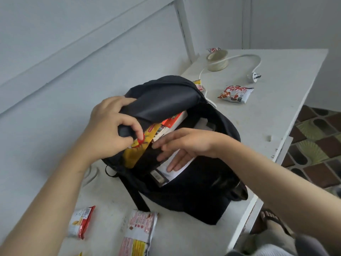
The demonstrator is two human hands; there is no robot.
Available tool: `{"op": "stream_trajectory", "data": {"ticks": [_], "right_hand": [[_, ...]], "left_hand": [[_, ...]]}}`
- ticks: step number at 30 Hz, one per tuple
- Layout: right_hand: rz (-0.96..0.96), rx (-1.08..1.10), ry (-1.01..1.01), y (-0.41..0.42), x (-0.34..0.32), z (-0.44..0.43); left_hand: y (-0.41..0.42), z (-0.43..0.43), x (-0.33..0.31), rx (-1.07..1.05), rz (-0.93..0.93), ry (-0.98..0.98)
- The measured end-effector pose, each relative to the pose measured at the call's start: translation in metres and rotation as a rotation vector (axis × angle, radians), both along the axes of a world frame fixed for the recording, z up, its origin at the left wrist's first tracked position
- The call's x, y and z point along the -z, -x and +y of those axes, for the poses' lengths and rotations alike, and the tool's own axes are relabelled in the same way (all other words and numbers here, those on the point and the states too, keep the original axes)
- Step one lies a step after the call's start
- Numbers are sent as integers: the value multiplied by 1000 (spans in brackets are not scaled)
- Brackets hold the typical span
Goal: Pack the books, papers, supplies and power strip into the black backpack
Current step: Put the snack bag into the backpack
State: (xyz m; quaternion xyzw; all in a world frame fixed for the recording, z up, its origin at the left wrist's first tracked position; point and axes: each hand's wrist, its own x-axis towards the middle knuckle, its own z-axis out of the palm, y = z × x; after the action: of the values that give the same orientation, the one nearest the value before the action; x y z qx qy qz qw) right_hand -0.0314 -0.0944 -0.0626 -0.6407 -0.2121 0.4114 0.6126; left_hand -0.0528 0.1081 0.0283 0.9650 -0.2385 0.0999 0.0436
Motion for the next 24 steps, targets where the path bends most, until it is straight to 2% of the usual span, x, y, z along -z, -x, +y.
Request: {"op": "stream_trajectory", "data": {"ticks": [2,5,6,8,11,13,15,17,20,24], "right_hand": [[-29,-82,0,-6,-2,-30],[-18,-155,-19,-25,-5,-73],[-11,-155,-12,-33,-8,-86],[-19,-83,33,-53,-11,-110],[-136,212,216,-95,-13,-135],[-223,424,348,-130,-9,-144],[-341,590,441,-173,-1,-152],[-542,692,566,-216,9,-162],[-736,746,674,-269,20,-175],[-917,636,902,-328,34,-191]], "left_hand": [[-6,-7,13,4,137,114],[-25,-25,26,39,366,508],[-32,-34,28,59,364,647],[-51,-54,34,80,246,848],[-83,-83,40,5,87,1048],[-108,-96,47,-99,17,1013],[-132,-107,55,-213,-36,849],[-153,-112,64,-278,-62,664],[-179,-112,81,-341,-39,376],[-194,-114,92,-432,34,257]]}}
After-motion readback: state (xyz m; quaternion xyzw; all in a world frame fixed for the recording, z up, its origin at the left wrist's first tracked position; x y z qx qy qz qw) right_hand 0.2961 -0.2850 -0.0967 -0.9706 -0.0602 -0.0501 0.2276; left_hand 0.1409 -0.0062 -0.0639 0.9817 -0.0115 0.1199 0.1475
